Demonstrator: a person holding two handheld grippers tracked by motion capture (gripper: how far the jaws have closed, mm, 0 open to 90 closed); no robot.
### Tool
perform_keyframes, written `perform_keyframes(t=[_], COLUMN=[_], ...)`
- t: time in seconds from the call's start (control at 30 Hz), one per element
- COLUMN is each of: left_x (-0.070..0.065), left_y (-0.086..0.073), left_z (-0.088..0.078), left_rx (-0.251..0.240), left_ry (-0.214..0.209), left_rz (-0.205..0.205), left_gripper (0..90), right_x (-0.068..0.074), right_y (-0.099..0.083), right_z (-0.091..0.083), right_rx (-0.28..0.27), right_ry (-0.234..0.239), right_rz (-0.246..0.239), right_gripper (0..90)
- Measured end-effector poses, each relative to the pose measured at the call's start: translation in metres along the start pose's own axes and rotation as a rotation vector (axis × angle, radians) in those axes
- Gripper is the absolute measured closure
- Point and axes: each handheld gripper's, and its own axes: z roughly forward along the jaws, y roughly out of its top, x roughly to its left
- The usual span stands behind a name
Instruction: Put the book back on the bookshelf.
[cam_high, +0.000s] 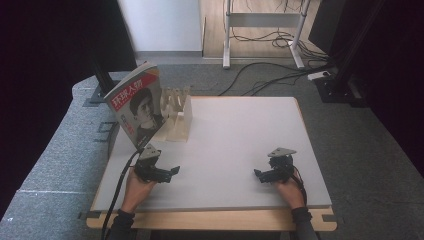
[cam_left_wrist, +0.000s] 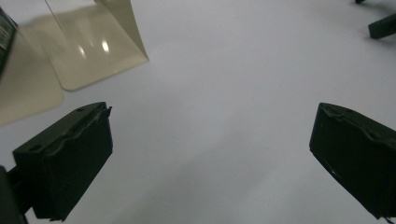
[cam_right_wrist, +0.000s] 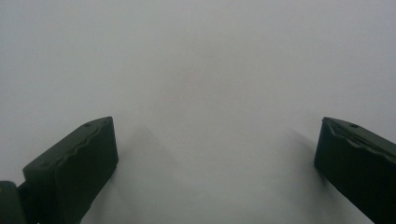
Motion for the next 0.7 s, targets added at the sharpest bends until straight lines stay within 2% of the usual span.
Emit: perform_keyframes(t=[0.27, 0.3, 0.4, 0.5, 0.7], left_x=[0.001, 0.001, -0.004, -0.007, -0.007], left_y=[-0.024, -0.024, -0.023, -0.021, -0.021], left_z=[0.024, 0.026, 0.03, 0.037, 0.037], left_rx=[0.059, 0.084, 0.114, 0.18, 0.182], left_ry=[0.0, 0.006, 0.034, 0.035, 0.034], left_rz=[-0.014, -0.009, 0.022, 0.044, 0.043], left_gripper=[0.0, 0.0, 0.0, 0.0, 0.0], right_x=[0.0, 0.0, 0.0, 0.0, 0.001], right_y=[0.0, 0.0, 0.0, 0.0, -0.001], right_z=[0.0, 0.0, 0.0, 0.0, 0.0], right_rx=[-0.001, -0.001, -0.001, -0.001, -0.003], right_ry=[0.0, 0.0, 0.0, 0.0, -0.003], right_rz=[0.0, 0.001, 0.0, 0.0, -0.006], right_gripper=[0.0, 0.0, 0.0, 0.0, 0.0])
